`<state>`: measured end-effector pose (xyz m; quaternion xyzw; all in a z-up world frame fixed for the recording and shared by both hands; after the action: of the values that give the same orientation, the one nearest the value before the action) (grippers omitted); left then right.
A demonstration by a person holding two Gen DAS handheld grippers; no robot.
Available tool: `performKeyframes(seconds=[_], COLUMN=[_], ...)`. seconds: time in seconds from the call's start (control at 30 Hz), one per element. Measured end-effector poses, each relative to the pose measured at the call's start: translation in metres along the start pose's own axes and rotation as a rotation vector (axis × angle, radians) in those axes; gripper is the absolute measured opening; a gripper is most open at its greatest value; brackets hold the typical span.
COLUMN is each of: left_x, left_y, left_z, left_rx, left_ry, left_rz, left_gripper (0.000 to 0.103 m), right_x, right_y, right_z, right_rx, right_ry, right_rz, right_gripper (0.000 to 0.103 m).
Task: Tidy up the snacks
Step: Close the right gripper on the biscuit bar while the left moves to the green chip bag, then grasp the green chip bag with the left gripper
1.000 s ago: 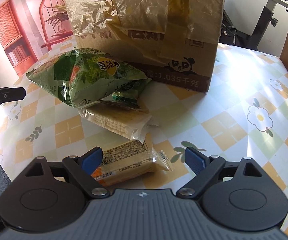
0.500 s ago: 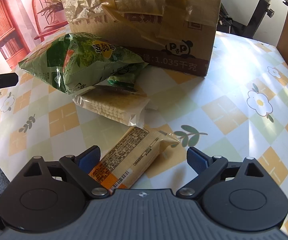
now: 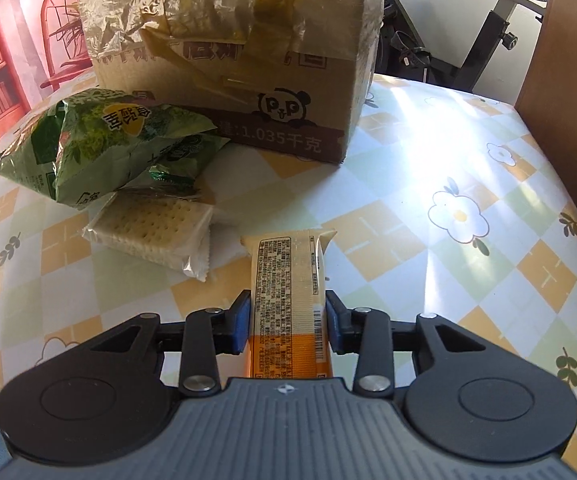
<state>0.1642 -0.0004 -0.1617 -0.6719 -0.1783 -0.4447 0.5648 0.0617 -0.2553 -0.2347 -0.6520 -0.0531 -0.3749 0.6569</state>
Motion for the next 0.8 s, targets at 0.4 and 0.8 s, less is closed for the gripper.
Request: performKeyframes(seconds=[0.4,0.8], left_x=[0.044,-0.003], left_y=[0.055,0.089], left_z=[-0.032,-0.025], left_rx=[-0.1,-0.12], left_ry=[0.02,-0.075], left_rz=[0.009,0.169], left_gripper=[0.085,0.097], right_x=[0.021,0.012], right_y=[0.027,0.025], right_z=[-0.001,0.0], right_rx=[0.004,0.008], right_ry=[-0.016,-0.033], right_rz=[-0.128,-0.213], right_gripper=[0.04,0.04])
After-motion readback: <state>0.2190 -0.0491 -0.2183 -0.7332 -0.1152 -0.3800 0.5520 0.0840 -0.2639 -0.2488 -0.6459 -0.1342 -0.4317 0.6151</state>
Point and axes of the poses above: each gripper's, at about its wrist camera, not at the fingertips, and y roughly the way its jaws point, z to its left, x to its top, the point moved 6 cm from there along y, roughly the way its jaws point, and after that the axes turned 10 degrees about y, right-handed, at the moved point
